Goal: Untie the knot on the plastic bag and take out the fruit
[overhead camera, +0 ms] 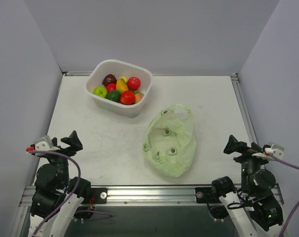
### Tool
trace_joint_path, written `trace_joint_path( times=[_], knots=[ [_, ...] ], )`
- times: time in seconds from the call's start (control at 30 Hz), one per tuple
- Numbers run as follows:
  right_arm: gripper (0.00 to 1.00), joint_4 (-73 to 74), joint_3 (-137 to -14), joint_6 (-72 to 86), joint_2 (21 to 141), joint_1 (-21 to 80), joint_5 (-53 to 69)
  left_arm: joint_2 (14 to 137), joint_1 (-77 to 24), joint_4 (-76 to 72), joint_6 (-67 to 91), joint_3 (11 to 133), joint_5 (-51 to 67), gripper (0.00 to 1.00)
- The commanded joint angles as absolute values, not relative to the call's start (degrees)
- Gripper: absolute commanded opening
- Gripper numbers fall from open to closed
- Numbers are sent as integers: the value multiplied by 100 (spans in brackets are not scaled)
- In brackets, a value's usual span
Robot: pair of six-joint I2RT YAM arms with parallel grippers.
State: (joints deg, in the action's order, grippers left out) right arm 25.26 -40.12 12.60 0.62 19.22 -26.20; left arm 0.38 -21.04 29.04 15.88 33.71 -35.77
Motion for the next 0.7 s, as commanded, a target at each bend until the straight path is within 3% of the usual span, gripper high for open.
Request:
trace_joint_path(
  times=[0.0,0.33,0.67],
  knots=[
    [100,2391,-3780,958,-193,1960,-2795,-404,-2074,2795,1538,3375,-3718,97],
    [100,2206,-3639,862,176,1837,-2083,-448,-1987,2751,1521,3340,-3902,97],
    [100,2145,-3560,835,35,1775,-2136,-404,-1872,2654,1529,3287,-3859,97]
  ],
)
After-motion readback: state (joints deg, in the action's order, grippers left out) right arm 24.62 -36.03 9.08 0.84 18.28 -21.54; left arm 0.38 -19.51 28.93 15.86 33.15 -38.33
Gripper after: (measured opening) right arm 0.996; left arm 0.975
